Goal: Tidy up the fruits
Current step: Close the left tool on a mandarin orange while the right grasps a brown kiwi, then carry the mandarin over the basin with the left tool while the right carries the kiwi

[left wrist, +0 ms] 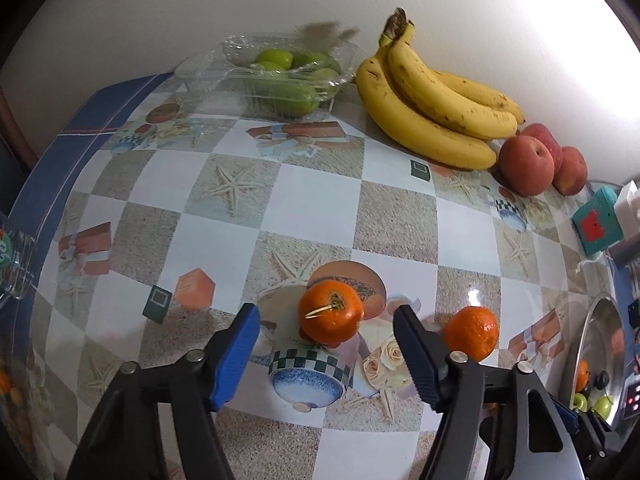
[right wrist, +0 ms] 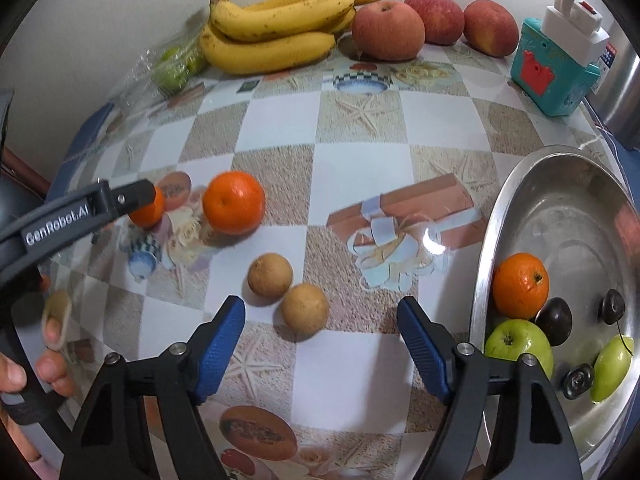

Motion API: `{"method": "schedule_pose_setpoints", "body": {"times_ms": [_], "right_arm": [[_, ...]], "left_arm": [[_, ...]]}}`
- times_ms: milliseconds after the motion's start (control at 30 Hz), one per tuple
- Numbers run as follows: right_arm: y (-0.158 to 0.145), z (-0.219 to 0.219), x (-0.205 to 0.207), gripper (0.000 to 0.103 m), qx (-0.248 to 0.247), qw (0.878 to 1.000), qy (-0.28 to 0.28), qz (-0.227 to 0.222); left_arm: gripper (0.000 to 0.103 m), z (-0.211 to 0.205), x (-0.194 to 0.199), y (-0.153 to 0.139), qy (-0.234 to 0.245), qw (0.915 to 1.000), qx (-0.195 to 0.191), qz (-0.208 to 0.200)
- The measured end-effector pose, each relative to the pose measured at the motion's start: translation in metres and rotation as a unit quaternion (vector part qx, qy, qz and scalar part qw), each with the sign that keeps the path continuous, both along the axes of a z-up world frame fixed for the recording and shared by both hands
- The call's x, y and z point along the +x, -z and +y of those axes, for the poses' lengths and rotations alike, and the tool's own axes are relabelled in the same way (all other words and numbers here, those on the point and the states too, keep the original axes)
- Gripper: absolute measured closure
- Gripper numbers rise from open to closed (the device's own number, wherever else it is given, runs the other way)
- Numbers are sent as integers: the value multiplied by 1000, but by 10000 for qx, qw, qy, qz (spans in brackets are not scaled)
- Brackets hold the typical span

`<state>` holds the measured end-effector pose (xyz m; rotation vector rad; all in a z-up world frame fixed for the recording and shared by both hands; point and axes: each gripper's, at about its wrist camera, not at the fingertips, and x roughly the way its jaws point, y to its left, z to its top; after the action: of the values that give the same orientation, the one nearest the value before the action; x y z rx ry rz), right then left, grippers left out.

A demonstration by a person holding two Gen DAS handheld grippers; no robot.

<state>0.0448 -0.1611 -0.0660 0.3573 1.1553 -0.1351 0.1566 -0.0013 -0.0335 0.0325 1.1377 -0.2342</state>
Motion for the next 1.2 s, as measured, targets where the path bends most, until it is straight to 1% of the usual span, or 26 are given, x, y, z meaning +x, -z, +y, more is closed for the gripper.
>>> {"method": "schedule_pose_setpoints", "body": {"times_ms": [133, 167, 200, 233, 300, 367, 433, 500, 533, 667, 700, 933, 1200], "right_arm": [[2, 1, -1, 41, -86, 10000, -30, 28], [1, 2, -1, 44, -117, 9999, -48, 30], [1, 2, -2, 49, -127, 9999, -60, 25], [1, 2, -2, 53, -133, 9999, -72, 26], [1, 2, -2, 55, -157, 9998, -73, 33], [1, 4, 0, 58, -122, 9999, -84, 21], [1, 4, 1, 64, -76, 9999, -103, -8], [1, 5, 1, 66, -94, 9999, -121, -18], [0, 5, 1, 69, -85, 9999, -134, -29], [0, 4, 1, 74, -29, 9999, -129, -62], [0, 4, 0, 77, -3, 9999, -136, -71], [-1, 5, -2, 78, 50, 9997, -195, -156], [-11, 0, -9, 78, 226, 9992, -147, -305]], "left_arm": [[37, -3, 0, 4, 24, 10000, 37, -13], [41, -4, 0, 4, 29, 10000, 57, -23], [44, -5, 0, 5, 39, 10000, 81, -28], [49, -6, -1, 6, 51, 9999, 117, -38], [52, -8, -1, 7, 78, 9998, 186, -73], [62, -9, -1, 7, 85, 9997, 227, -97], [64, -8, -1, 7, 72, 9996, 251, -121], [64, -8, -1, 7, 86, 9996, 252, -126], [64, -7, -1, 8, 78, 9996, 241, -118], [65, -6, -1, 4, 33, 9997, 232, -106], [65, -6, -1, 3, 28, 9996, 245, -103], [65, -9, -4, -5, 28, 9996, 267, -6], [65, -6, -10, -19, -19, 9997, 234, -59]]}}
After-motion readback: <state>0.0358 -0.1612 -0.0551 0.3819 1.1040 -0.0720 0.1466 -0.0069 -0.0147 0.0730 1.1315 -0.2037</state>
